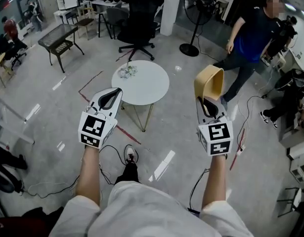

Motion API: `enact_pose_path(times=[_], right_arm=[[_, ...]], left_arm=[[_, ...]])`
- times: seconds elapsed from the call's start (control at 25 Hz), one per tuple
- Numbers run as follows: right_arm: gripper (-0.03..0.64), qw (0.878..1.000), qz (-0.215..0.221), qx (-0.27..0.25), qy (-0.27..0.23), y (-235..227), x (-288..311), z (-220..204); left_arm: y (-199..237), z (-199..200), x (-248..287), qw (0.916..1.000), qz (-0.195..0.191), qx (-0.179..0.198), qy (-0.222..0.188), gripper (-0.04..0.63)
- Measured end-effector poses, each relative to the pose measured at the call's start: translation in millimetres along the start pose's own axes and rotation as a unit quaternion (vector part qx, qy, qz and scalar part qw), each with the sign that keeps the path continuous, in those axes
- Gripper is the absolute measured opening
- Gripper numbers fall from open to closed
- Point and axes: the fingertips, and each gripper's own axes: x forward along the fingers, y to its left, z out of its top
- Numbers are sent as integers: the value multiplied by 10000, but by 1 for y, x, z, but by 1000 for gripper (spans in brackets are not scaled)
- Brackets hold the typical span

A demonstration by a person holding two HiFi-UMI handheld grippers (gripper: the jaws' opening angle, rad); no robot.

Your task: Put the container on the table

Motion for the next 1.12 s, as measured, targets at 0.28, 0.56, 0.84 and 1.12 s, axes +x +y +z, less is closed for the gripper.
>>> enact_pose_path(times=[0.28,0.56,0.84,1.12], right_arm=[[25,9999,-93,-22,83,-35,126,23],[25,9995,-184,-25,269,-60,246,32],[25,9981,-138,-115,590,-59,349,32],[25,9945,195,-196,1006,-44,440,5]], left_arm=[[89,-23,104,10000,-24,-64,13,20],[165,-51,200,9996,-260,-66,80,20],[236,-94,266,9988,-359,-263,194,20],[274,-151,316,9970,-357,-511,450,20]])
